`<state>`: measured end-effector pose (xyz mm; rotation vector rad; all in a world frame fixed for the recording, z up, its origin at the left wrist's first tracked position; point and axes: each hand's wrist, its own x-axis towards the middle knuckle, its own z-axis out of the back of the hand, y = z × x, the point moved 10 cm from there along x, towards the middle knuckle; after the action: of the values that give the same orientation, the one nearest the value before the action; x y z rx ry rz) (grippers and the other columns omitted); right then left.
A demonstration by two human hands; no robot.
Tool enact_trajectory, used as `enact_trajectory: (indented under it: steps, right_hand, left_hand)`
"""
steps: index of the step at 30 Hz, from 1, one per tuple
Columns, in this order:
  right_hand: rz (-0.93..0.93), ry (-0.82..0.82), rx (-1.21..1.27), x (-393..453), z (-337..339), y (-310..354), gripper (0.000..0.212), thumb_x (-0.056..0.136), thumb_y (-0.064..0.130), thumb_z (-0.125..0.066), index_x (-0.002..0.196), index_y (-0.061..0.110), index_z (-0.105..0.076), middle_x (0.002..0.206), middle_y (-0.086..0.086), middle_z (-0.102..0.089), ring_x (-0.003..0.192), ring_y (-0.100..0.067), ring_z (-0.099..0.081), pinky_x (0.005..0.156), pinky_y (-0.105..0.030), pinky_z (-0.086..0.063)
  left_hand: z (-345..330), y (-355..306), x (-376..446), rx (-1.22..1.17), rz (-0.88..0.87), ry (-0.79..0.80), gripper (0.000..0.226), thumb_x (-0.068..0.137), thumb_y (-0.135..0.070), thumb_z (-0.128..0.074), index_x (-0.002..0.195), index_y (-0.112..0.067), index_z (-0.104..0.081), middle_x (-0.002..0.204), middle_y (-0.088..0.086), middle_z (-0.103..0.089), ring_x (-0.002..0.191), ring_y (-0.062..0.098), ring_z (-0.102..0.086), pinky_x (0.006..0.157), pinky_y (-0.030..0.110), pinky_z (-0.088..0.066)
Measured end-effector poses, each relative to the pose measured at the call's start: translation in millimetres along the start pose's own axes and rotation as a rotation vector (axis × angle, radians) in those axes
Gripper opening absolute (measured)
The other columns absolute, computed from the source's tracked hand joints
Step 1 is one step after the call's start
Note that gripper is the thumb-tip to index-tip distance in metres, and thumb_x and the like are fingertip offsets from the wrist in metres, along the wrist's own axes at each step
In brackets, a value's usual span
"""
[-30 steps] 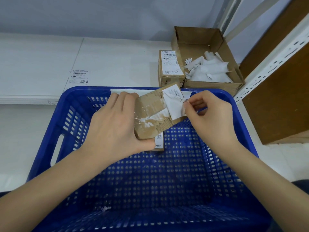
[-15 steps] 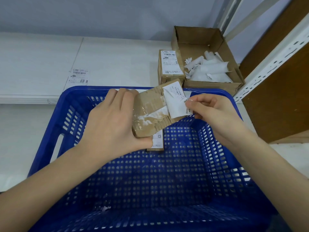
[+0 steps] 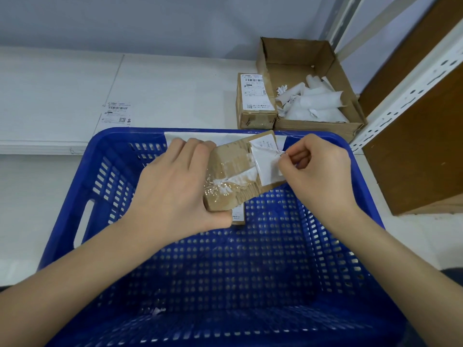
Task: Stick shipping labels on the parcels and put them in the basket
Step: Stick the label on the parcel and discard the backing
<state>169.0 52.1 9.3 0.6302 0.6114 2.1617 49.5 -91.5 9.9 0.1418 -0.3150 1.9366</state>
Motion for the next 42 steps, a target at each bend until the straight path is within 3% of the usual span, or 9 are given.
enact_trajectory:
  steps: [6, 9, 11, 13, 18, 26, 33, 37, 42]
  right_hand:
    - [0.205, -0.078, -0.165, -5, -1, 18, 0.007, 0.08, 0.01, -0.067, 0.075, 0.007, -0.063, 0.07, 0.0, -0.061, 0.067, -0.017, -0.055, 0.058, -0.041, -0.051]
    - [0.273, -0.02, -0.111, -8, -8, 25, 0.006, 0.083, 0.013, -0.068, 0.078, 0.011, -0.064, 0.073, 0.006, -0.06, 0.069, -0.012, -0.056, 0.059, -0.033, -0.053]
    - [0.128, 0.092, 0.069, -5, -15, 13, 0.004, 0.09, 0.021, -0.063, 0.086, 0.021, -0.063, 0.078, 0.017, -0.059, 0.076, -0.005, -0.059, 0.068, -0.016, -0.049]
    - [-0.018, 0.164, 0.275, -4, -20, 2, 0.01, 0.094, 0.018, -0.057, 0.09, 0.025, -0.064, 0.082, 0.02, -0.062, 0.08, 0.004, -0.059, 0.069, -0.009, -0.047]
    - [-0.256, 0.245, 0.611, -4, -27, -15, 0.012, 0.091, 0.01, -0.061, 0.089, 0.02, -0.068, 0.084, 0.008, -0.07, 0.072, 0.002, -0.065, 0.06, -0.013, -0.05]
    - [-0.403, 0.323, 0.665, -11, -40, -22, 0.014, 0.085, 0.02, -0.068, 0.099, 0.017, -0.067, 0.083, 0.001, -0.072, 0.078, -0.005, -0.068, 0.061, -0.015, -0.051]
    - [-0.314, 0.318, 0.561, -12, -38, -17, 0.019, 0.085, 0.026, -0.068, 0.093, 0.009, -0.068, 0.078, -0.005, -0.072, 0.067, -0.004, -0.065, 0.059, -0.014, -0.049]
    - [-0.238, 0.243, 0.514, -8, -29, -13, 0.016, 0.083, 0.022, -0.072, 0.087, 0.007, -0.068, 0.08, -0.012, -0.07, 0.073, -0.021, -0.067, 0.07, -0.026, -0.054]
    - [-0.137, 0.259, 0.521, -14, -29, 5, 0.012, 0.082, 0.014, -0.072, 0.078, 0.005, -0.066, 0.073, -0.02, -0.066, 0.068, -0.03, -0.062, 0.067, -0.03, -0.054]
  left_hand:
    - [3, -4, -1, 0.018, -0.028, -0.011, 0.083, 0.054, -0.062, -0.049, 0.111, -0.002, -0.055, 0.097, 0.006, -0.062, 0.083, 0.025, -0.057, 0.061, 0.023, -0.031]
    - [5, 1, -2, 0.019, -0.013, -0.029, 0.082, 0.055, -0.059, -0.05, 0.111, 0.0, -0.056, 0.098, 0.007, -0.063, 0.085, 0.027, -0.058, 0.062, 0.023, -0.03]
    - [6, 4, -2, 0.023, -0.003, -0.036, 0.082, 0.055, -0.059, -0.05, 0.111, 0.0, -0.056, 0.097, 0.007, -0.062, 0.085, 0.027, -0.057, 0.062, 0.024, -0.031]
    - [7, 6, -1, 0.025, 0.009, -0.035, 0.083, 0.055, -0.061, -0.049, 0.111, 0.0, -0.056, 0.096, 0.007, -0.061, 0.085, 0.027, -0.056, 0.062, 0.025, -0.032]
    - [7, 8, 1, 0.03, 0.017, -0.03, 0.084, 0.055, -0.063, -0.049, 0.11, 0.0, -0.057, 0.092, 0.006, -0.06, 0.082, 0.027, -0.056, 0.06, 0.024, -0.03]
    - [6, 5, 1, 0.021, -0.001, -0.019, 0.084, 0.057, -0.064, -0.049, 0.111, 0.0, -0.057, 0.094, 0.008, -0.061, 0.083, 0.028, -0.056, 0.061, 0.024, -0.031]
    - [5, 3, 0, 0.024, -0.022, -0.033, 0.083, 0.058, -0.062, -0.05, 0.113, 0.001, -0.056, 0.099, 0.009, -0.062, 0.086, 0.029, -0.057, 0.061, 0.026, -0.035]
    - [-4, 5, -1, 0.053, -0.02, 0.005, 0.095, 0.055, -0.06, -0.059, 0.122, 0.006, -0.051, 0.099, 0.012, -0.06, 0.087, 0.029, -0.057, 0.063, 0.029, -0.045]
    - [-21, 7, -4, 0.161, -0.045, 0.108, 0.104, 0.049, -0.054, -0.063, 0.131, 0.008, -0.047, 0.095, 0.017, -0.057, 0.082, 0.035, -0.058, 0.073, 0.042, -0.051]
